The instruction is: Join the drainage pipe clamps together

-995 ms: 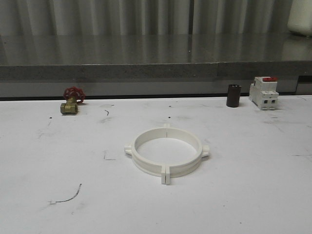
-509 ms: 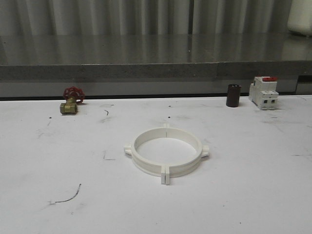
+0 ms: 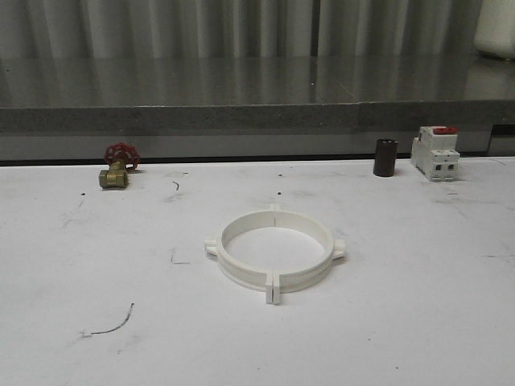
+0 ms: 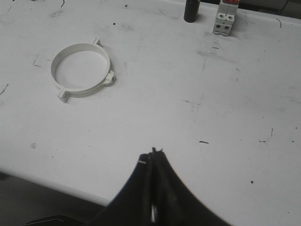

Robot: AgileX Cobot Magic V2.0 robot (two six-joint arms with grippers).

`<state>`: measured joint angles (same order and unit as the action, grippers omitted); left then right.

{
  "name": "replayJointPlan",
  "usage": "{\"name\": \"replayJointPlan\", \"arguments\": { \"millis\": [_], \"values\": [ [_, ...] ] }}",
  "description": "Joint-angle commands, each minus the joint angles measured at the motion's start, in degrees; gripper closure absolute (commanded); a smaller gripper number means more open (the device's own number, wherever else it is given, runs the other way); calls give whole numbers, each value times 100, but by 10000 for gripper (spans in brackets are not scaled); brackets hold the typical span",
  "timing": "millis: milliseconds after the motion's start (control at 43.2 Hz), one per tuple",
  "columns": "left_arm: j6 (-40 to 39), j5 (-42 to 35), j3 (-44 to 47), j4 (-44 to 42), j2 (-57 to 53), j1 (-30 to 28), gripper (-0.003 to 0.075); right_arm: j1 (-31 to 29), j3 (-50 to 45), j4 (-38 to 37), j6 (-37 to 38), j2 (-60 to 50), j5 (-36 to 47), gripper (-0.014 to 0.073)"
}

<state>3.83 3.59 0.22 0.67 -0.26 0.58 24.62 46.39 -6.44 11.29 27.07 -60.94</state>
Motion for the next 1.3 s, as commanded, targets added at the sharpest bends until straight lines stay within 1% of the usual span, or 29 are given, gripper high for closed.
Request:
{"name": "replayJointPlan", "arguments": {
  "millis": [0,625,717,810,925,1018,1087,1180,1272],
  "values": [
    [-66,-486,134,10,-73,129,741,-5,122,-98,-58,29,347,661],
    [-66,-486,134,10,-73,129,741,-5,122,-98,-58,29,343,661],
    [-66,-486,134,10,-73,129,741,-62,86,-117,-66,-163,431,660],
    [-66,-486,134,10,-73,129,741,-316,-177,-50,-349,-409,891,655],
    [-66,-486,134,10,-73,129,741,-836,-805,191,-873,-821,1577,655],
    [-66,-486,134,10,-73,129,741,-1302,-1452,269,-879,-1206,2300,655],
    [-66,-486,134,10,-73,129,741,-1641,-1944,376,-879,-1566,3048,655],
    [-66,-486,134,10,-73,129,741,-1971,-2622,551,-879,-1993,3883,657],
    [-66,-486,134,10,-73,129,741,-2193,-3230,676,-874,-2341,4474,661]
  ]
}}
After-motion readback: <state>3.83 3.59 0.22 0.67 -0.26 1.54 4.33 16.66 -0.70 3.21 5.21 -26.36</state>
